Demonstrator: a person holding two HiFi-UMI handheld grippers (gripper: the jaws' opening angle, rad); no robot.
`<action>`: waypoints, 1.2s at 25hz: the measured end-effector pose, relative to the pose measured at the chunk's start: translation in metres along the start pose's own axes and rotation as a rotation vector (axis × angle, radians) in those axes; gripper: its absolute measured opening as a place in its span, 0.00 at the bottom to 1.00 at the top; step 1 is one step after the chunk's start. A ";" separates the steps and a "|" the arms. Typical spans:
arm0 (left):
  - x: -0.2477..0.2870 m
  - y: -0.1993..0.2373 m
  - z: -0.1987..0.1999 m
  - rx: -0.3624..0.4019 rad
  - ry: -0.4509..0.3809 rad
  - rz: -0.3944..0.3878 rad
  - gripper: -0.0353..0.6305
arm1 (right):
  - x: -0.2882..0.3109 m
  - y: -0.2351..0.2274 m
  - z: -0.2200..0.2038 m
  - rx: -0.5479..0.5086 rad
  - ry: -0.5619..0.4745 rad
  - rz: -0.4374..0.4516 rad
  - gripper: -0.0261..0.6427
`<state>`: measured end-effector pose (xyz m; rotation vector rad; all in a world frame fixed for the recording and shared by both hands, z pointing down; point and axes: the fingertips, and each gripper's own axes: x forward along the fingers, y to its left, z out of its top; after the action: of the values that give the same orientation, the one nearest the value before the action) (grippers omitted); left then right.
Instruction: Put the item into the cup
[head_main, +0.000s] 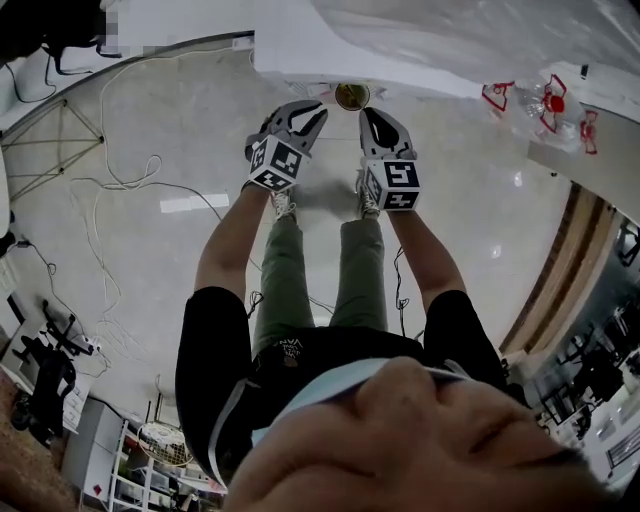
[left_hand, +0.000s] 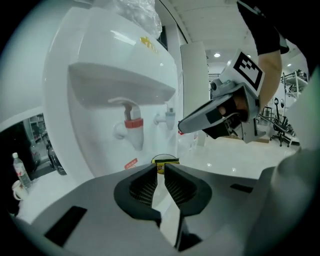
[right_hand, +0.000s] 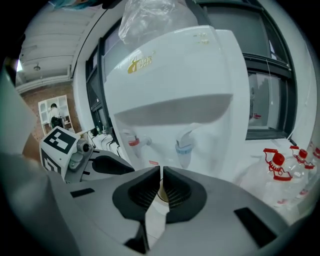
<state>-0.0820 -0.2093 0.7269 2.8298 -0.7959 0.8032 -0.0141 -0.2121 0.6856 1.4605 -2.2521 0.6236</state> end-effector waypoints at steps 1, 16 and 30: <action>-0.006 -0.001 0.006 0.001 -0.008 0.003 0.14 | -0.006 0.001 0.004 0.009 -0.010 -0.003 0.11; -0.110 -0.023 0.146 0.006 -0.189 0.046 0.09 | -0.121 0.012 0.090 0.115 -0.180 -0.054 0.11; -0.195 -0.060 0.249 0.057 -0.301 0.058 0.09 | -0.239 0.028 0.158 0.103 -0.328 -0.075 0.11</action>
<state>-0.0771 -0.1245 0.4163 3.0345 -0.9074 0.4145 0.0401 -0.1108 0.4220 1.8022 -2.4223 0.5137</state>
